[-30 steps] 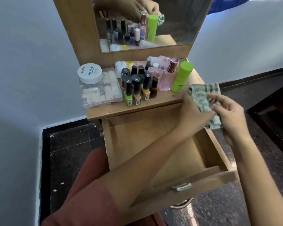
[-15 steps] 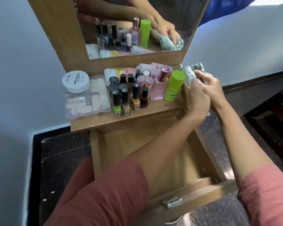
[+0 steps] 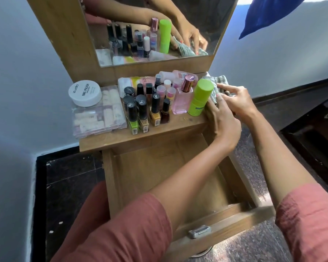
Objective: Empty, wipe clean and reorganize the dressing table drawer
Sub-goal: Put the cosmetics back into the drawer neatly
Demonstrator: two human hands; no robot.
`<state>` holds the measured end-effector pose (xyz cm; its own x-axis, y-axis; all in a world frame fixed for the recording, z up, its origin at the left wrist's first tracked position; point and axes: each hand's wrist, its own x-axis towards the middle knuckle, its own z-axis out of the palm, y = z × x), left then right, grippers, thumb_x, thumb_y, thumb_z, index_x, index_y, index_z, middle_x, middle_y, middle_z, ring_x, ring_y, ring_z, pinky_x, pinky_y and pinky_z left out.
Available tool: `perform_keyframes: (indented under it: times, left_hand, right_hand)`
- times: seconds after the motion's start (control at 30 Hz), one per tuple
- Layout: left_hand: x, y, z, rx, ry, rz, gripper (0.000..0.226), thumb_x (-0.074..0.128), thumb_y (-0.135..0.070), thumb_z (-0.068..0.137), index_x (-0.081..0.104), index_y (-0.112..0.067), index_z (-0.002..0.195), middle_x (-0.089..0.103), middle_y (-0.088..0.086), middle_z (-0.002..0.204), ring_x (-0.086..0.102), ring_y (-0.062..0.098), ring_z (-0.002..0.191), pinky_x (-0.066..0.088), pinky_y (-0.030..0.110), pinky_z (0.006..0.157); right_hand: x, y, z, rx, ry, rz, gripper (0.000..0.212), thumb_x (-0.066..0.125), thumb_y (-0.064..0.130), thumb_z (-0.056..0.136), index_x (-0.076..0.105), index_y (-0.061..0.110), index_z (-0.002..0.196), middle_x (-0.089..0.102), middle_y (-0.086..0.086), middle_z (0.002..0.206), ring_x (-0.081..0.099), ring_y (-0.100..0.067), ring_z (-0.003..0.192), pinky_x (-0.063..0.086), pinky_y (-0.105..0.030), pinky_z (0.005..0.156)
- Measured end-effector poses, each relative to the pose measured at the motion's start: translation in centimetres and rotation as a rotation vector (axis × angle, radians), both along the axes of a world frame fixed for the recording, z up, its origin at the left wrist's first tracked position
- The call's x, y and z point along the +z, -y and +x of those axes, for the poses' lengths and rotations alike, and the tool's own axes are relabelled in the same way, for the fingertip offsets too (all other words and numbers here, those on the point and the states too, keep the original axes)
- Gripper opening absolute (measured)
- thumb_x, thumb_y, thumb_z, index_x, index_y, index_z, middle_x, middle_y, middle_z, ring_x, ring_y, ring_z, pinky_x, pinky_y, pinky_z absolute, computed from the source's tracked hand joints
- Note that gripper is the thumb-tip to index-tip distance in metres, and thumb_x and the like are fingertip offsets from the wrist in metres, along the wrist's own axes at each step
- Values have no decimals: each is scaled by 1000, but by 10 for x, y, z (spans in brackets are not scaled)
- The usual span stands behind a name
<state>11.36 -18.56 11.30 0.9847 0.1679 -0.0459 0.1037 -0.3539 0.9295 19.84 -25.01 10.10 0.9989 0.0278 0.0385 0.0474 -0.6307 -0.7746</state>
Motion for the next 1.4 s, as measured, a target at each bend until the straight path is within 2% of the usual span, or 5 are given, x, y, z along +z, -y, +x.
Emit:
perform_keyframes:
  times: [0.27, 0.63, 0.9, 1.13, 1.4]
  left_hand:
    - [-17, -3, -25, -111, 101, 196, 66, 40, 4, 85, 11, 2, 144, -20, 12, 150, -12, 27, 143, -3, 34, 119]
    - [-25, -55, -99, -67, 244, 79, 47, 42, 6, 86, 41, 3, 133, 43, 17, 139, 36, 24, 133, 19, 22, 113]
    - [-31, -129, -152, 118, 262, 119, 36, 49, -2, 90, 53, -13, 124, 54, 0, 127, 44, -2, 110, 21, -11, 86]
    - [-21, -202, -164, 365, 329, -4, 27, 49, -1, 88, 57, -11, 112, 57, -3, 113, 55, 8, 107, 44, 26, 99]
    - [-2, -282, -121, 582, 188, -187, 28, 50, -11, 90, 51, -10, 118, 53, 1, 117, 48, 8, 105, 39, 8, 78]
  right_hand:
    - [3, 3, -26, -115, 120, -27, 25, 60, 20, 85, 68, 20, 108, 50, -9, 126, 46, -18, 121, 34, -34, 109]
    - [6, -22, -108, -225, 222, 132, 20, 62, 9, 82, 70, 13, 101, 60, -4, 99, 53, 13, 63, 41, -5, 72]
    - [-3, -94, -179, -121, 27, 352, 15, 62, 7, 84, 68, 20, 86, 67, 4, 82, 60, -6, 77, 47, -19, 77]
    - [0, -164, -202, -54, 22, 368, 7, 65, 10, 81, 70, 11, 85, 63, 7, 70, 55, -1, 65, 45, -19, 70]
    - [6, -229, -202, -60, -65, 419, 22, 62, 10, 85, 66, 4, 106, 66, -1, 91, 62, -7, 85, 50, -10, 79]
